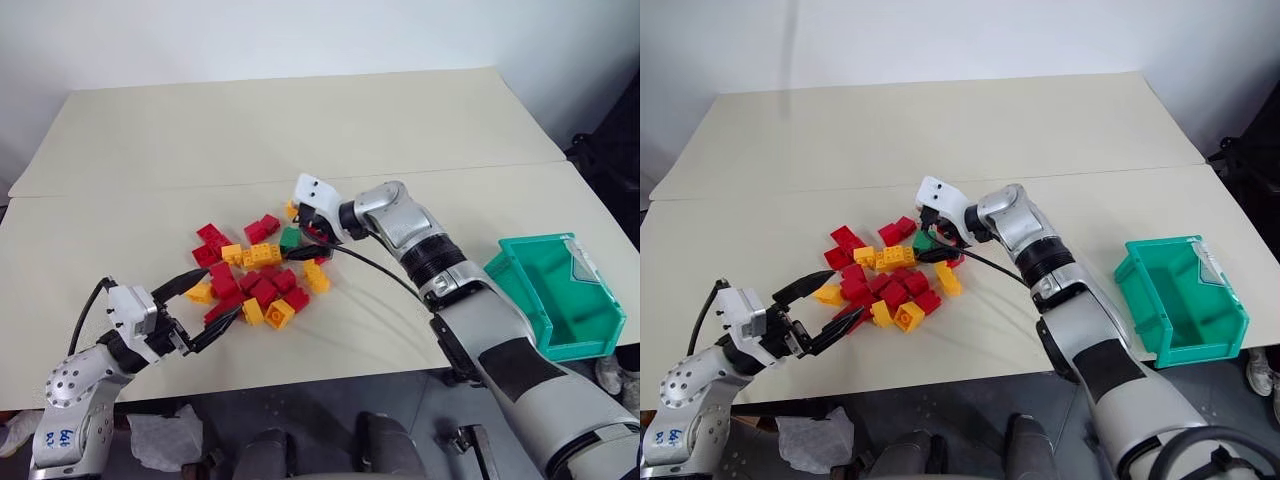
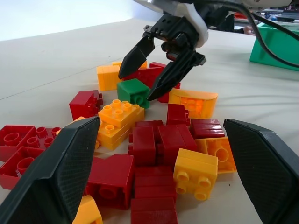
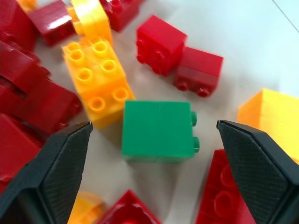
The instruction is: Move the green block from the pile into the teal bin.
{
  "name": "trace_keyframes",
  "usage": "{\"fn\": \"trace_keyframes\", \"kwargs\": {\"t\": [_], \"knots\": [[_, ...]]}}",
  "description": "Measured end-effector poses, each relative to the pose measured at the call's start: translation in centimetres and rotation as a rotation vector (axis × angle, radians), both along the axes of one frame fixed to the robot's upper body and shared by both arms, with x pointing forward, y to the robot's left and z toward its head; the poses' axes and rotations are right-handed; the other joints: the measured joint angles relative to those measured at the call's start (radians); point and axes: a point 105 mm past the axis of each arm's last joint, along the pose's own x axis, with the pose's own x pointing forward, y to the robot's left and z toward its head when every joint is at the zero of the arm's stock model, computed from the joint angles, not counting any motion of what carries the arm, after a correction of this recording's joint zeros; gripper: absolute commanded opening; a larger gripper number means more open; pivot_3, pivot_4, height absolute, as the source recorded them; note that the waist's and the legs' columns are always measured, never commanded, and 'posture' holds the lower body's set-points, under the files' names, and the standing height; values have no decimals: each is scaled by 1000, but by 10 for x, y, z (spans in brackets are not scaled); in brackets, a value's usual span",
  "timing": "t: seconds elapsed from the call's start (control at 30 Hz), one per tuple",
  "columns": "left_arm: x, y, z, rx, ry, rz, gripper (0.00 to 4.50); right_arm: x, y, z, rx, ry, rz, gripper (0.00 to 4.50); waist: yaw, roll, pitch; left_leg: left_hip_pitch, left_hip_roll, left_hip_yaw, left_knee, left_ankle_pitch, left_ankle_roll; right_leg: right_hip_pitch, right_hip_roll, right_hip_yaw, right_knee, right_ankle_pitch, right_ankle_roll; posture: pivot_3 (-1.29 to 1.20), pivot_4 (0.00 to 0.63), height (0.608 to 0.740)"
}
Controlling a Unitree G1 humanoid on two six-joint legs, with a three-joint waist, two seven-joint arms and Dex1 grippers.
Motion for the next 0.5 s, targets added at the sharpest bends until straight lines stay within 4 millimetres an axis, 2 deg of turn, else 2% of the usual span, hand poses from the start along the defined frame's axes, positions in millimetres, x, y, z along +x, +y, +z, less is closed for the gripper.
{"fn": "trace_keyframes", "kwargs": {"t": [0.27,0.37,0.5], "knots": [[0,1,0,-5,-2,12,4500,1,4,-7,-12,7,-1,4476,-2,0,0,0,0,0,0,0,0,0,0,0,0,0,0,0,150,740],[1,1,0,-6,-4,14,4500,1,7,-11,-19,0,4,3823,-2,0,0,0,0,0,0,0,0,0,0,0,0,0,0,0,150,740],[1,1,1,-7,-5,20,4500,2,8,-11,-18,-22,2,2451,-2,0,0,0,0,0,0,0,0,0,0,0,0,0,0,0,150,740]]}}
